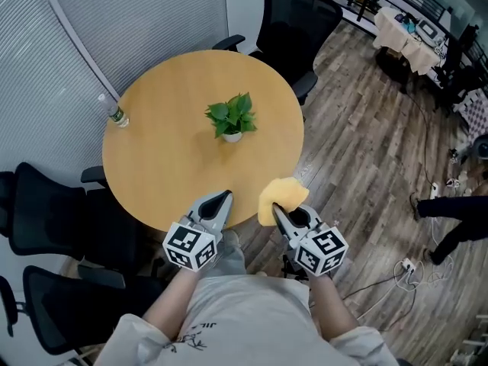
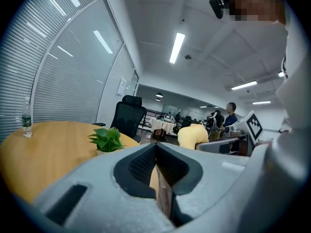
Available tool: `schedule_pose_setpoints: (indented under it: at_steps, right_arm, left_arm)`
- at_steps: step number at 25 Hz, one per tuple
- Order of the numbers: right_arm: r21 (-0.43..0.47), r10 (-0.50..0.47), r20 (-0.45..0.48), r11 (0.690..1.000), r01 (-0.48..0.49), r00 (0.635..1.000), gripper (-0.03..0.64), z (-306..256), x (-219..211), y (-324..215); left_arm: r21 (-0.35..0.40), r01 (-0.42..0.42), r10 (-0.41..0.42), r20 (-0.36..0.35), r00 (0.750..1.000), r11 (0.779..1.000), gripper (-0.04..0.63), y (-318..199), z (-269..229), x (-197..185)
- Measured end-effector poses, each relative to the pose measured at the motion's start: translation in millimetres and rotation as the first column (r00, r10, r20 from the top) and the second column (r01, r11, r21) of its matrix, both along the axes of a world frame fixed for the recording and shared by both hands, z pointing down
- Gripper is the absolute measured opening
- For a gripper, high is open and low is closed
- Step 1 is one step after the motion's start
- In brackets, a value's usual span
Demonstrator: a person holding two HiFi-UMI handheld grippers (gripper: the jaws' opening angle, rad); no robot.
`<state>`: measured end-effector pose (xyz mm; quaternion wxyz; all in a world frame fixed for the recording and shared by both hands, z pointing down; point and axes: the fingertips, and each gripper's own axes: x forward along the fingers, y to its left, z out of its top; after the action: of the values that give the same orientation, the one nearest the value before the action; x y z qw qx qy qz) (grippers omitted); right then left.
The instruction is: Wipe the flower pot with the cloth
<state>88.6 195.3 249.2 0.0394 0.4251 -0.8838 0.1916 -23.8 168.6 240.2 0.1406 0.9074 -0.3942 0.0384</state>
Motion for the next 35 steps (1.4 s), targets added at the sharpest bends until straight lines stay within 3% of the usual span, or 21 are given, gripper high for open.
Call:
schedule_pose_setpoints:
  at_steps: [15,26,35]
  right_arm:
    - [-0.011,0.129,-0.021,0.992,-0.129,0.991,0.063,5,-20,-117]
    - [-0.034,0.104,-0.049,0.994,-0.106,0.993,0.063,7,-15,-150]
    - [-0.045,0.035,-0.056,0.998,-0.038,0.998,0.063,5,-1,-189]
  left_arm:
    - [-0.023,-0.127,0.127,0.022,0.992,0.992,0.011,-118,10,-28]
    - [-0.027,-0.109,0.109,0.007,0.994,0.994,0.011,-141,19,-32]
    - [-0.062,-0.017,0.018,0.018,1.0,0.998,0.011,-163,25,-28]
